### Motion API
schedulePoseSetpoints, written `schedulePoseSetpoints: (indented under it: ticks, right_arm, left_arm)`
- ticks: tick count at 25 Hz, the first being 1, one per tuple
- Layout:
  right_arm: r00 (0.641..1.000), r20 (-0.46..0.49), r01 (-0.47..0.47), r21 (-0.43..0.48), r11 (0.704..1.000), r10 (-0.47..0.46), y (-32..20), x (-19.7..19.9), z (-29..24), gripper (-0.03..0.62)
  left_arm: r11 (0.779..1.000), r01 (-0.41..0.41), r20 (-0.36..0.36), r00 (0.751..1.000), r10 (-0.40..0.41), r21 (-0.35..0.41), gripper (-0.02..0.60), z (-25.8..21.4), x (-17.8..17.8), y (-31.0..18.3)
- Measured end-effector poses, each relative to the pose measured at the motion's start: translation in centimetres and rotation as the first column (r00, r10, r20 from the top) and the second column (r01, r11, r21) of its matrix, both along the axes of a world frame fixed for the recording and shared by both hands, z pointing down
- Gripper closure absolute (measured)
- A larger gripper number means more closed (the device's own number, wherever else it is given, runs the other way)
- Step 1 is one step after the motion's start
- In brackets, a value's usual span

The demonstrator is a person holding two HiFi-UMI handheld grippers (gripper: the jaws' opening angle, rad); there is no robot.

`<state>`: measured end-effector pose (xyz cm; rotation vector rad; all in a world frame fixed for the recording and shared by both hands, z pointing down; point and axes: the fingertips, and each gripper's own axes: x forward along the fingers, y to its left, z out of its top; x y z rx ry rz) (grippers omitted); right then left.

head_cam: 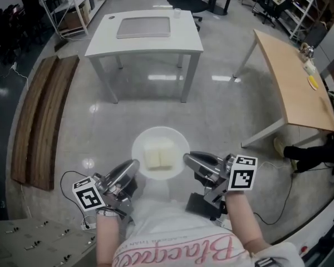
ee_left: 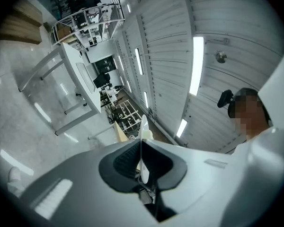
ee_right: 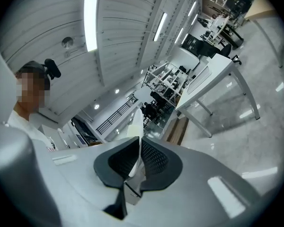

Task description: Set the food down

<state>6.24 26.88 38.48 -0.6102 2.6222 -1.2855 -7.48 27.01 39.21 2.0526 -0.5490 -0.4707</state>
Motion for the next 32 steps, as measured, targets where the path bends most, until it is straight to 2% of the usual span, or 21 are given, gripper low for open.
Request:
schedulePoseSetpoints:
  ticks: [3,13,21,32]
  right_arm:
    - [0.999,0.032,-0.005,-0.027,1.000,0.006,-1.9,-0.2,-0.2,0.582]
    - [0.999,-0.018,-0.032,-0.026,0.999,0.032,-10.0,-1.2,-0.7,0.582]
    - [0.998,-0.004,-0.070,-0.003,0.998,0.070,-15.9,-2.1,-1.1,0.582]
    - [0.995,-0.001,-0.099,0.012,0.995,0.099,-21.6,-2.8,-0.8,0.580]
  left_arm:
    - [1.000,0.003,-0.008,1.000,-0.003,0.003,0.571,-0.1,-0.2,-2.0]
    - [1.000,-0.006,-0.046,0.999,0.005,-0.010,0.571,-0.1,-1.2,-10.3]
    - [0.999,-0.032,-0.033,0.999,0.033,0.015,0.571,-0.6,-2.2,-16.7]
    - [0.999,-0.048,-0.043,0.998,0.049,0.024,0.571,-0.5,-2.9,-22.4]
